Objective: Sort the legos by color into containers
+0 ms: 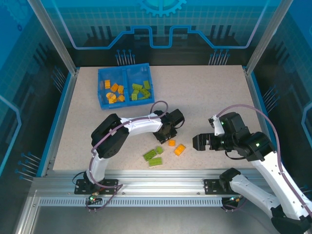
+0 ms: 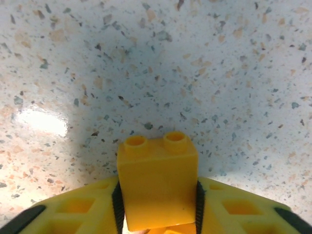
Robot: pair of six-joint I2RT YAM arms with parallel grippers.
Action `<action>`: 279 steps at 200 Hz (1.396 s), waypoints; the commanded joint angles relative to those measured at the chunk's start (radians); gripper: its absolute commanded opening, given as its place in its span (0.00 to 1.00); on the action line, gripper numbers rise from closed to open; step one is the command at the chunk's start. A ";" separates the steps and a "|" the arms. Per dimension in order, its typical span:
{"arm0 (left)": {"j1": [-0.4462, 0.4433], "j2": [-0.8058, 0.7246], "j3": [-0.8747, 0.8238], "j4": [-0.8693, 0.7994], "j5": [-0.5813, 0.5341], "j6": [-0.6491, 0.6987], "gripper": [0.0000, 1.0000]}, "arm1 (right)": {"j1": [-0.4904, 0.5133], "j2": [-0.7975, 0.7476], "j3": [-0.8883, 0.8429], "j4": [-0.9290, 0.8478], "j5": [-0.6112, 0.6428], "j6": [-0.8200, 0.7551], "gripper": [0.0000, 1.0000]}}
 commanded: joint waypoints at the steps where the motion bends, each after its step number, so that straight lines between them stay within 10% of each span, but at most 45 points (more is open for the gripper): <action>1: 0.013 -0.037 -0.088 -0.045 -0.019 0.019 0.33 | -0.016 0.024 -0.019 -0.023 -0.054 -0.008 1.00; 60: 0.079 -0.286 -0.040 -0.131 -0.202 0.227 0.28 | -0.016 0.043 -0.008 0.055 -0.074 0.025 1.00; 132: 0.457 -0.471 0.051 -0.129 -0.324 0.538 0.30 | -0.017 0.040 -0.012 0.065 -0.045 0.044 1.00; 194: 0.792 -0.137 0.323 -0.115 -0.223 0.600 0.30 | -0.018 0.040 -0.001 0.058 -0.056 0.057 1.00; 279: 0.839 0.165 0.632 -0.215 -0.089 0.598 0.49 | -0.016 0.000 0.014 0.031 -0.047 0.081 1.00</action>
